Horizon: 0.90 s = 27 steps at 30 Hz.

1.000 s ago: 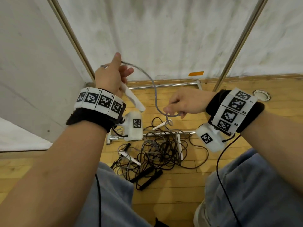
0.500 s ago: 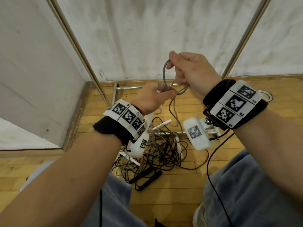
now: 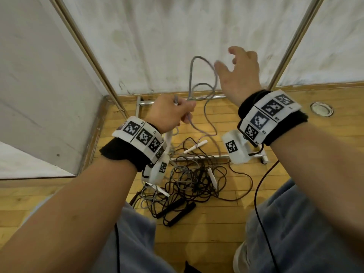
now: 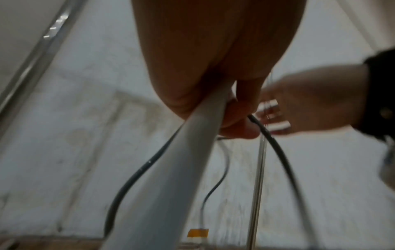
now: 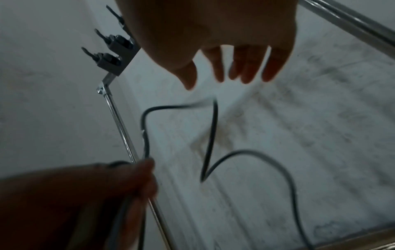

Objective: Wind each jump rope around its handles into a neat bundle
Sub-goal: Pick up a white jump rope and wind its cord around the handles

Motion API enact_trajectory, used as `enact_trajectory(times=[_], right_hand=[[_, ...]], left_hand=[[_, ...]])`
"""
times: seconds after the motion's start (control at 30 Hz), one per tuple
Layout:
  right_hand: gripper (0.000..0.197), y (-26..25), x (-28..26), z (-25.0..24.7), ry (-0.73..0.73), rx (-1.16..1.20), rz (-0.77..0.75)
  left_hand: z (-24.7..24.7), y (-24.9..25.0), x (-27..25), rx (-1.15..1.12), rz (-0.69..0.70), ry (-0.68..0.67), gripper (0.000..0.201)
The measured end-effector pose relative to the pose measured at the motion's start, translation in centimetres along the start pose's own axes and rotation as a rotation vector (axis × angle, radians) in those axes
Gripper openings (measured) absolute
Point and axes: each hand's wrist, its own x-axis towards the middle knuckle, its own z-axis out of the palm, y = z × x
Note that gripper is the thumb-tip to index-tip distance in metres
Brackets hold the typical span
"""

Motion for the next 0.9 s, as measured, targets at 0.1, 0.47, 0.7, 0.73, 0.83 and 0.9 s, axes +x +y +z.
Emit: enact_trajectory(times=[0.1,0.47,0.7,0.73,0.83,0.9], right_hand=[[0.038,0.1,-1.2,0.4,-0.236,0.041,0.033],[0.017,0.0,-5.7,2.2,-0.697,0.091,0.008],[0.022,-2.3,-2.8,-0.2,-0.364,0.885,0.254],[0.022,-2.7,-2.5,-0.3,-0.371,0.947,0.263],[0.021,-3.3,-1.7,-0.7,-0.326,1.056,0.251],[0.019,-3.3,-1.5,-0.9,-0.252,1.087,0.253]], left_hand=[[-1.1,0.4,0.2,-0.210,0.011,0.159,0.027],[-2.2,0.8,0.3,-0.181,-0.055,0.217,0.052],[-0.3,0.3,-0.7,0.152,-0.012,-0.214,0.007],[0.2,0.3,-0.6,0.151,-0.006,-0.198,0.009],[1.1,0.4,-0.6,0.101,-0.007,-0.138,0.011],[1.4,0.6,-0.6,0.109,-0.002,-0.099,0.016]])
